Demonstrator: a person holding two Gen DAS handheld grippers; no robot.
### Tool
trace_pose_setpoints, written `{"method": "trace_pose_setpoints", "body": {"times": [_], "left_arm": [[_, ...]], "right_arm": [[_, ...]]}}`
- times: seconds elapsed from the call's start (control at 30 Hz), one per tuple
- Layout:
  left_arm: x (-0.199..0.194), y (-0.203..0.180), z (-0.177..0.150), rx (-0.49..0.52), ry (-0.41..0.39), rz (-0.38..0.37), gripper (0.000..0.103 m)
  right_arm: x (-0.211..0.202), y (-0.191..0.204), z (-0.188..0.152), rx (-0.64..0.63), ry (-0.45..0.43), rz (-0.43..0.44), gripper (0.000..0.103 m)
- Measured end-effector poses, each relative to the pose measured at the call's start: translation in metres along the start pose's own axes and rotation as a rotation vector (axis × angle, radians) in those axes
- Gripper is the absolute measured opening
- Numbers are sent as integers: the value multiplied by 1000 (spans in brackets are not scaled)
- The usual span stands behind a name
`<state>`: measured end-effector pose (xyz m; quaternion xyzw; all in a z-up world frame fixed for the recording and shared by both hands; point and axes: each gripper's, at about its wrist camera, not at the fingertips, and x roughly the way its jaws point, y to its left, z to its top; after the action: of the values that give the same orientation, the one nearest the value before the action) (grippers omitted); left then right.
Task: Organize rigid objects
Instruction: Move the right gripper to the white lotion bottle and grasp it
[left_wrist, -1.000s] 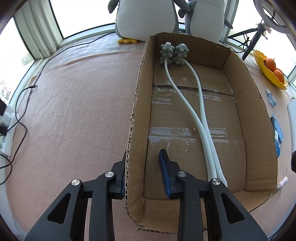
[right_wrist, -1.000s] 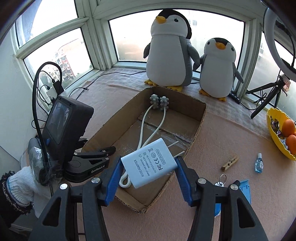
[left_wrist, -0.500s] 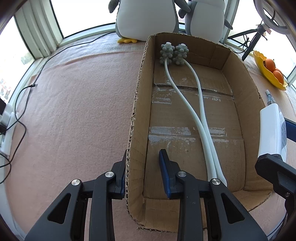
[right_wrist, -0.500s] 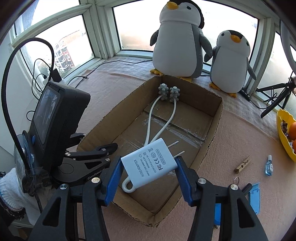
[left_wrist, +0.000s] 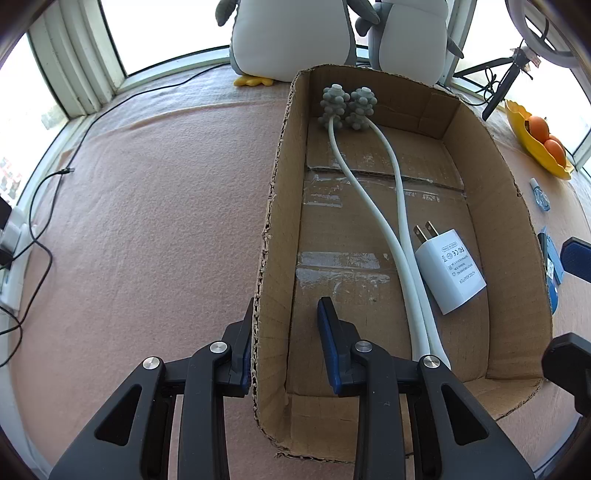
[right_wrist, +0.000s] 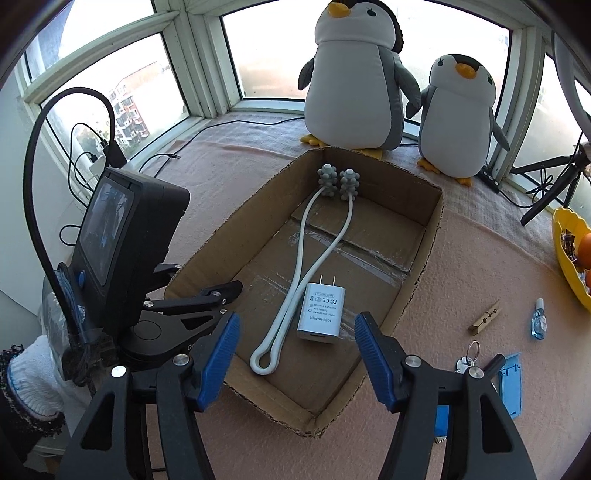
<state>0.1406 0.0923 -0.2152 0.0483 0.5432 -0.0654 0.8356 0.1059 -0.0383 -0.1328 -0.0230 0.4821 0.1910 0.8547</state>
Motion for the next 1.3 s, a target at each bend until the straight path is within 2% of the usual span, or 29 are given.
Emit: {"method": "trace_pose_setpoints", "body": {"times": [0.17,0.43,0.53,0.67,0.8,0.93,1.03,1.1,1.2,1.3], "left_arm": [[0,1,0,1,0,-1,28],[0,0,0,2,0,1,28],[0,-1,0,7,2,3,28],[-1,-1,1,11,5,2,28],[-1,-2,1,17,6,12,28],[-1,-5,1,20,10,22,28],[-2,-6,0,27,13,26,28],[-3,-7,-1,29,14,29,28],[-3,-7,-2,29,15,33,28],[-3,-7,-3,23,16,34,28]], "right_arm": [[-33,-10,-11,28,-36,15,60],[-95,-44,-33,90,-93,-13,61],[-114,-61,-44,97,-105,-43,61],[-129,-76,-66,46,-82,-103,61],[-128,-88,-89,-14,-18,-139,61],[-117,-92,-109,-63,38,-125,60],[-102,-96,-119,-72,88,-81,60],[-93,-94,-127,-103,116,-85,60],[-79,-94,-134,-137,154,-88,54],[-64,-98,-140,-152,197,-82,54]]}}
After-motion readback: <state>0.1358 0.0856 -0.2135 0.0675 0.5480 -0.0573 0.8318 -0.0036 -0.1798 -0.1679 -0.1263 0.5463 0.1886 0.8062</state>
